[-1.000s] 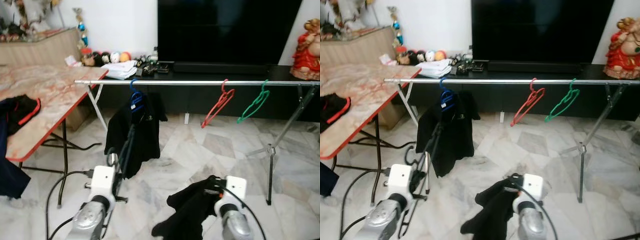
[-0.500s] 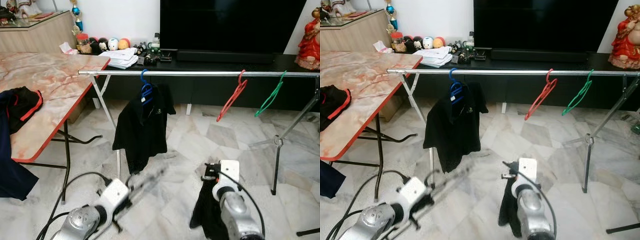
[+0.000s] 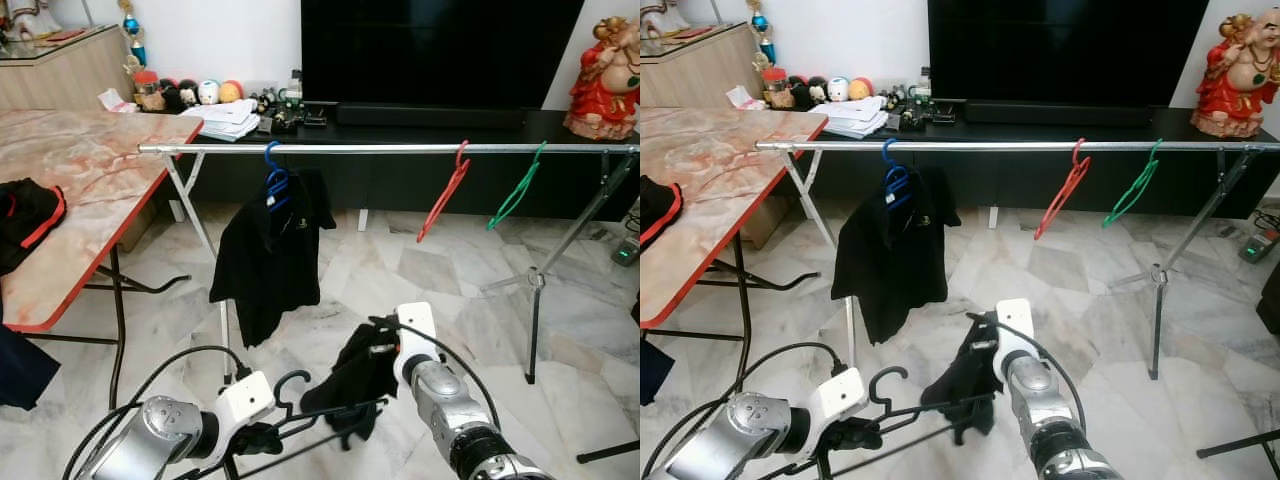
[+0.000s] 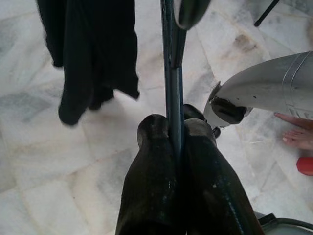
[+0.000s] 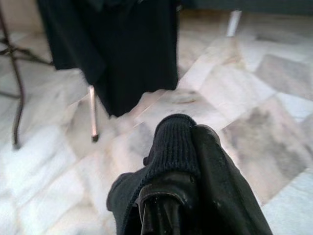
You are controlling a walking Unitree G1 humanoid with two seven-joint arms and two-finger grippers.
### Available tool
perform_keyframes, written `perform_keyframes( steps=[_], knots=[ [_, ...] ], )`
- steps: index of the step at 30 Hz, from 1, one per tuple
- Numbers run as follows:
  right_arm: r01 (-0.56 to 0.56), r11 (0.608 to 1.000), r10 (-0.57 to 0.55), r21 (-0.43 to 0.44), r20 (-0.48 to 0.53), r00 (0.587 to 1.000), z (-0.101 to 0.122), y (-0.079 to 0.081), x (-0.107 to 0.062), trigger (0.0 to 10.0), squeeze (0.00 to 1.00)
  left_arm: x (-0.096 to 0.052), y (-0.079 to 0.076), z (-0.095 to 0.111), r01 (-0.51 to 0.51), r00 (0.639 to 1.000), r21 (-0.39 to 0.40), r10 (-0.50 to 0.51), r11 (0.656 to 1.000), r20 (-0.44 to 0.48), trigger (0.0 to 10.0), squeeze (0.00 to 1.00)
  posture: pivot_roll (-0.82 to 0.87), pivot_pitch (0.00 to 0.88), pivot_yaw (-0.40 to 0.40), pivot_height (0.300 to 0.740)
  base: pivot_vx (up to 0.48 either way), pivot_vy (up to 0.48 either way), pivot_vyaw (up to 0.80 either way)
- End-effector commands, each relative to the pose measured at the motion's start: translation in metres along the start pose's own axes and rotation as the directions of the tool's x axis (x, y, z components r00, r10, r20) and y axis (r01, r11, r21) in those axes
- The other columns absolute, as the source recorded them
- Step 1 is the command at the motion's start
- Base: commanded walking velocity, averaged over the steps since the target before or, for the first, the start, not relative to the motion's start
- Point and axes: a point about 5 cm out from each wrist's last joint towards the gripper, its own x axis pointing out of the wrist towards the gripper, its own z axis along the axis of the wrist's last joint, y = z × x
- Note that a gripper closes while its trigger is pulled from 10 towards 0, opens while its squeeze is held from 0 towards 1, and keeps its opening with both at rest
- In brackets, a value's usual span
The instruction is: Hang hanger
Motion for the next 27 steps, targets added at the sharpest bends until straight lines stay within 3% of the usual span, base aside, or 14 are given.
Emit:
perform_keyframes(
  steps=[1,8,15,16,20,27],
  knots=[
    [-0.006,1.000,0.006,-0.015,0.036,0.999,0.016,-0.001,0.002,10.0,0.00,-0.002,0.004,0.004,-0.027,1.000,0.005,0.027,1.000,0.015,10.0,0.00,0.11,0.000,0.024,0.740,0.000,0.000,0.00],
    [0.010,1.000,-0.010,-0.001,0.048,0.999,0.020,-0.008,0.002,10.0,0.00,-0.003,0.013,0.009,-0.128,0.992,0.020,0.128,0.992,0.017,10.0,0.00,0.10,0.000,0.034,0.740,0.000,0.000,0.00],
    [0.015,1.000,-0.016,0.010,0.046,0.999,0.015,-0.009,0.001,10.0,0.00,-0.004,0.013,0.010,-0.127,0.992,0.034,0.126,0.991,0.013,10.0,0.00,0.10,0.000,0.039,0.740,0.000,0.000,0.00],
    [0.014,1.000,-0.014,0.004,0.045,0.999,0.014,-0.009,0.001,10.0,0.00,-0.004,0.018,0.010,-0.177,0.984,0.048,0.176,0.983,0.016,10.0,0.00,0.09,0.000,0.040,0.740,0.000,0.000,0.00],
    [-0.018,1.000,0.018,-0.004,0.048,0.999,0.015,-0.007,0.001,10.0,0.00,-0.002,0.028,0.018,-0.267,0.961,0.019,0.265,0.963,0.074,10.0,0.00,0.08,0.000,0.041,0.740,0.000,0.000,0.00],
    [-0.039,0.999,0.039,-0.004,0.049,0.998,0.016,-0.006,0.001,10.0,0.00,0.001,0.029,0.029,-0.285,0.950,0.004,0.282,0.958,0.138,10.0,0.00,0.08,0.000,0.042,0.740,0.000,0.000,0.00]
  ],
)
